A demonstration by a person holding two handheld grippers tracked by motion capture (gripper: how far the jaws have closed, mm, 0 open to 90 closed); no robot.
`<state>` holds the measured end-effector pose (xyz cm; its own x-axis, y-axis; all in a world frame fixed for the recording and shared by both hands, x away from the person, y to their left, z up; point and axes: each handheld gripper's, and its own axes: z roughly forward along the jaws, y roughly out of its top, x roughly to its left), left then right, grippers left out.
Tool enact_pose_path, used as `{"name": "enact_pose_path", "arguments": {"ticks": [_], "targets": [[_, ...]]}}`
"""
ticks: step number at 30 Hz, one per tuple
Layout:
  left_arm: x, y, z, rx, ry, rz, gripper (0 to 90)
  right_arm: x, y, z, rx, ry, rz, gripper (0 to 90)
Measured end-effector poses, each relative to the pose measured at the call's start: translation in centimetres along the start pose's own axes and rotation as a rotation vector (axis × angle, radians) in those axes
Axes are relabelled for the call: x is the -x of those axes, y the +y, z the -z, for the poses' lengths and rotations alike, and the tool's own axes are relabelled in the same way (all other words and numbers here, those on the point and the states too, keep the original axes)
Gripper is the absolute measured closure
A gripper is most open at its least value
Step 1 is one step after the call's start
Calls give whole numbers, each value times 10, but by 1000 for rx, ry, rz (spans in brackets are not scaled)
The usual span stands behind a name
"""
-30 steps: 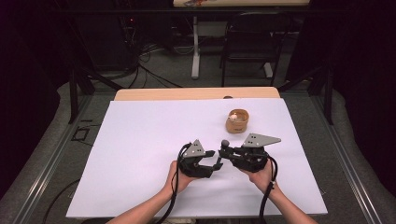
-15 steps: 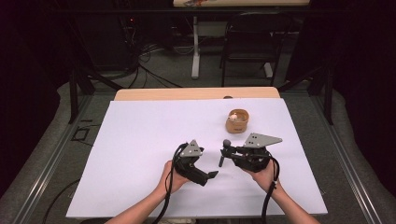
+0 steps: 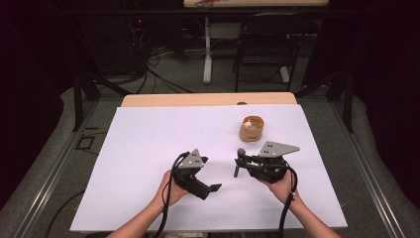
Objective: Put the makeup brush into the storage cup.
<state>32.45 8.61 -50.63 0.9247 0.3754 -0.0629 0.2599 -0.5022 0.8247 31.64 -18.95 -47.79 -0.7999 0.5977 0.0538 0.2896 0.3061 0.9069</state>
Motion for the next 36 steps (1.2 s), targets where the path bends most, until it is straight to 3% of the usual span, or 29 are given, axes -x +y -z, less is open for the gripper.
{"name": "enact_pose_path", "arguments": {"ticks": [9,14,23,36], "targets": [[1,-9,14,16,14,-34,0,2,1,4,-6,-12,8,778],[0,-16,23,34,44,-58,0,5,1,6,-10,-21,1,778],[-2,-28,34,37,45,-58,0,12,0,14,-10,-52,-7,778],[-8,-47,51,49,79,-45,0,23,1,24,-21,-94,-20,778]]}}
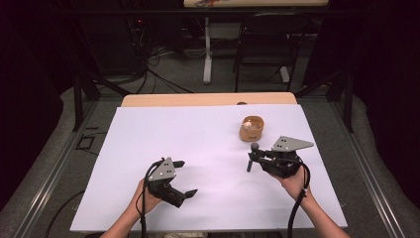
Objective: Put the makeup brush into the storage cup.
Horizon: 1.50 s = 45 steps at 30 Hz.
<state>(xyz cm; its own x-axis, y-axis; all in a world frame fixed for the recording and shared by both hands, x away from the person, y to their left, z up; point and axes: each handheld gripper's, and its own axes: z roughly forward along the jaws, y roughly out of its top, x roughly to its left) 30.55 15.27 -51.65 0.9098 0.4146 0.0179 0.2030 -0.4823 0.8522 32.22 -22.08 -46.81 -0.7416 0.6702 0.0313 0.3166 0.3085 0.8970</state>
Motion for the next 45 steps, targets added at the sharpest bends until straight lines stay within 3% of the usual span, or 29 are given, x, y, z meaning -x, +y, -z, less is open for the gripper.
{"name": "enact_pose_path", "arguments": {"ticks": [12,27,34,45], "targets": [[-3,-9,11,10,22,26,0,11,1,7,-16,-37,-16,779],[-5,-12,11,3,24,21,0,25,5,17,-14,-73,-41,779],[-6,-13,14,39,16,38,0,32,8,22,-1,-92,-54,779],[-12,-26,35,125,44,74,0,41,13,23,-11,-121,-68,779]]}}
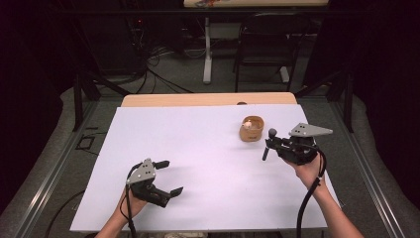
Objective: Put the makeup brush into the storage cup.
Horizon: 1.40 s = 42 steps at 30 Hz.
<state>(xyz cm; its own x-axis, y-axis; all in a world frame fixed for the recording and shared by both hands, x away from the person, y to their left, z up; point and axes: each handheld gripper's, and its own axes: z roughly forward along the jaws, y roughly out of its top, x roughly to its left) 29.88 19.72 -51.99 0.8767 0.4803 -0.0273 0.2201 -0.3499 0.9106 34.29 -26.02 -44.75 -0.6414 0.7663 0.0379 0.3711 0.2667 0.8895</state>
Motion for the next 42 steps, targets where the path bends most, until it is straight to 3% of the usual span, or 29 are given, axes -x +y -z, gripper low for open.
{"name": "enact_pose_path", "arguments": {"ticks": [12,26,42], "targets": [[-4,-5,14,59,8,6,0,14,6,-8,-22,-29,-18,779],[-10,-11,30,64,54,24,0,22,19,-16,-28,-50,-10,780],[-11,-10,31,68,52,15,0,26,42,-21,-25,-64,2,779]]}}
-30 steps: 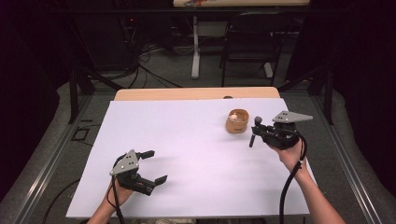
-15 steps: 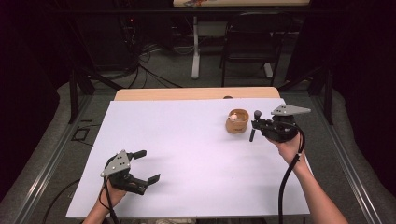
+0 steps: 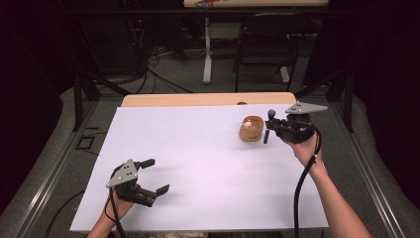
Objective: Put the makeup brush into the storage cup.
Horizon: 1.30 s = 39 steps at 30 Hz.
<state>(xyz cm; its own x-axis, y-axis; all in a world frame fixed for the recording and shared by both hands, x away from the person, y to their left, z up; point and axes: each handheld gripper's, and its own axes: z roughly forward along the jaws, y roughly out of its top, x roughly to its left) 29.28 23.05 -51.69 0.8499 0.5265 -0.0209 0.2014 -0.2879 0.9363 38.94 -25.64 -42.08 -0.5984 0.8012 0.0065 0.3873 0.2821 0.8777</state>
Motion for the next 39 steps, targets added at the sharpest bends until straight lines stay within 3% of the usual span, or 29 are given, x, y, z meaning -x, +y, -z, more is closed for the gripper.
{"name": "enact_pose_path", "arguments": {"ticks": [29,39], "targets": [[-7,-3,2,3,10,3,0,15,40,-17,42,-52,-6,779],[-7,-3,2,-1,11,3,0,20,43,-31,42,-76,-8,780]]}}
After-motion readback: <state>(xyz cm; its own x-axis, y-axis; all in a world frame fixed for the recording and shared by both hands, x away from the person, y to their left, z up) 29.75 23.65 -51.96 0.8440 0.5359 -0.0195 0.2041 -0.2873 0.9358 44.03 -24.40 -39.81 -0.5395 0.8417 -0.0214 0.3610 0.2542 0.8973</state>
